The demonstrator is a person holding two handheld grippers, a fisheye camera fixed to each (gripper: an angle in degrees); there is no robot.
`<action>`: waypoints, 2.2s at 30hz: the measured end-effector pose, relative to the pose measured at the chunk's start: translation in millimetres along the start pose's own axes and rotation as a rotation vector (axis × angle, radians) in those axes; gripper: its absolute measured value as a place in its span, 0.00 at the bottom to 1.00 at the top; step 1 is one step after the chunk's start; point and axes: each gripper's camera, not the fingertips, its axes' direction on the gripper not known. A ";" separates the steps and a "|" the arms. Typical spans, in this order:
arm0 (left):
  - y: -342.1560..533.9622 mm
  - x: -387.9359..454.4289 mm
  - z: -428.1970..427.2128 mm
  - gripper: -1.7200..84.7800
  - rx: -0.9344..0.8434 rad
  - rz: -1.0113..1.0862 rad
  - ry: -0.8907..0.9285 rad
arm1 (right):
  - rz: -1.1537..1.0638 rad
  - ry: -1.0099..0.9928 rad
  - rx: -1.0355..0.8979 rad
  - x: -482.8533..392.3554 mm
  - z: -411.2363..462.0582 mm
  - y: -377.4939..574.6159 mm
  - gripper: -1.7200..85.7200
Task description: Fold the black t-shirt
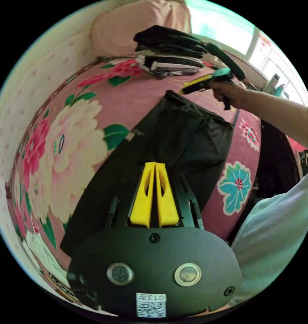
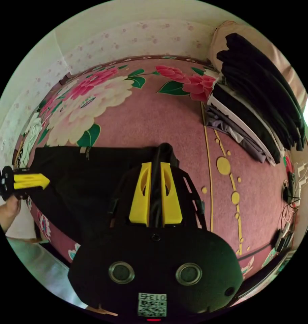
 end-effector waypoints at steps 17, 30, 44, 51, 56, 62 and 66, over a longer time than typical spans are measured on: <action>-47.7 21.2 91.9 0.02 -0.134 -0.044 0.155 | 0.281 -0.300 -0.035 75.2 42.0 -5.3 0.03; 31.2 16.0 88.6 0.02 -0.145 -0.161 -0.154 | -0.215 -0.222 0.070 -88.9 -6.2 -11.0 0.02; 175.3 -40.1 86.4 0.02 0.020 -0.502 -0.067 | -0.279 -0.033 0.121 -203.4 -1.3 -68.0 0.02; 374.8 -84.8 51.5 0.02 -0.002 -0.986 -0.179 | -0.558 -0.264 0.037 -336.5 -2.9 -128.4 0.02; 478.4 -107.6 54.6 0.02 -0.054 -1.098 -0.237 | -0.857 -0.466 -0.052 -517.9 30.3 -160.1 0.02; 516.4 -125.8 76.2 0.02 -0.084 -0.892 -0.249 | -1.147 -0.534 -0.131 -710.1 69.1 -183.9 0.02; 550.2 -153.0 95.0 0.02 -0.158 -0.911 -0.242 | -1.254 -0.487 -0.188 -790.4 95.8 -196.6 0.02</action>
